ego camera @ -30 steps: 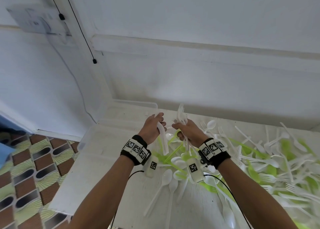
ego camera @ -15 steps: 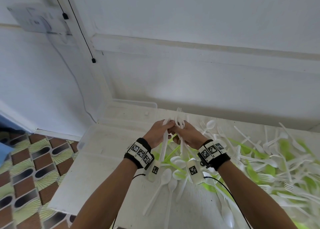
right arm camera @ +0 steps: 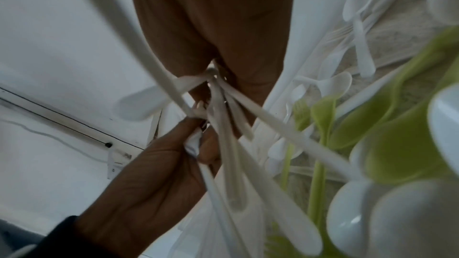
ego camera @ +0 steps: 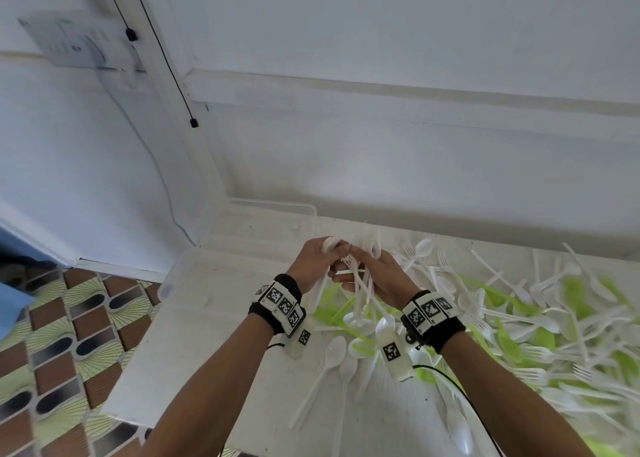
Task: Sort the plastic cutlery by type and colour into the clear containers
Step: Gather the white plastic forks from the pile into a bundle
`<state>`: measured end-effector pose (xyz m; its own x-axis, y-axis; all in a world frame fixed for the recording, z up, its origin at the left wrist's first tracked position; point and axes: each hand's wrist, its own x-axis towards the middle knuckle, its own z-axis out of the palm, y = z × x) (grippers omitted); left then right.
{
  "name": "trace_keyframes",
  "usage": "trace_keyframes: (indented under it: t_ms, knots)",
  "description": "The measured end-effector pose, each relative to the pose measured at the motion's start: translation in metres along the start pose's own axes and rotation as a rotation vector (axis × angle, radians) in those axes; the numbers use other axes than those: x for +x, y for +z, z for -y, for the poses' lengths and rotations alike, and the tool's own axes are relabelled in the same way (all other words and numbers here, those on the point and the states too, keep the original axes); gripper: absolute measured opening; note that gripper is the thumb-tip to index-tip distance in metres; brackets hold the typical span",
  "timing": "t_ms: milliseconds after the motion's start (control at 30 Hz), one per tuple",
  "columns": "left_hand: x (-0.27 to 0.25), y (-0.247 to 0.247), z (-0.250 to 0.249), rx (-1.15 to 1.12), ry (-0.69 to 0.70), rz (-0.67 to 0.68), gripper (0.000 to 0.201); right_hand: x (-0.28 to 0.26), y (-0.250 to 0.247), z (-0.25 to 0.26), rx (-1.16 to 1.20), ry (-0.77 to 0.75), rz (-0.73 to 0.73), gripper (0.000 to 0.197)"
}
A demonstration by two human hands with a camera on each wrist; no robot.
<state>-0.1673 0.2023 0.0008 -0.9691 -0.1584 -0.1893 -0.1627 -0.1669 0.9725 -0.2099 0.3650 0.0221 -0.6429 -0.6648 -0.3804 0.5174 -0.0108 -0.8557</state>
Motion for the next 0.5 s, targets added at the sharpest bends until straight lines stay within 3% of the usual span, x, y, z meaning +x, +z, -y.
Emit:
trace_keyframes:
  t_ms: [200, 367, 500]
  knots:
    - [0.008, -0.016, -0.002, -0.261, -0.051, -0.225, 0.022, 0.009, -0.009, -0.006, 0.123, 0.035, -0.200, 0.035]
    - [0.010, -0.030, -0.007, -0.100, -0.047, -0.301, 0.028, 0.007, -0.016, 0.000, -0.041, -0.036, -0.252, 0.019]
    - [0.015, -0.023, -0.006, -0.023, -0.032, -0.311, 0.025, 0.006, -0.013, 0.004, -0.081, -0.036, -0.157, 0.026]
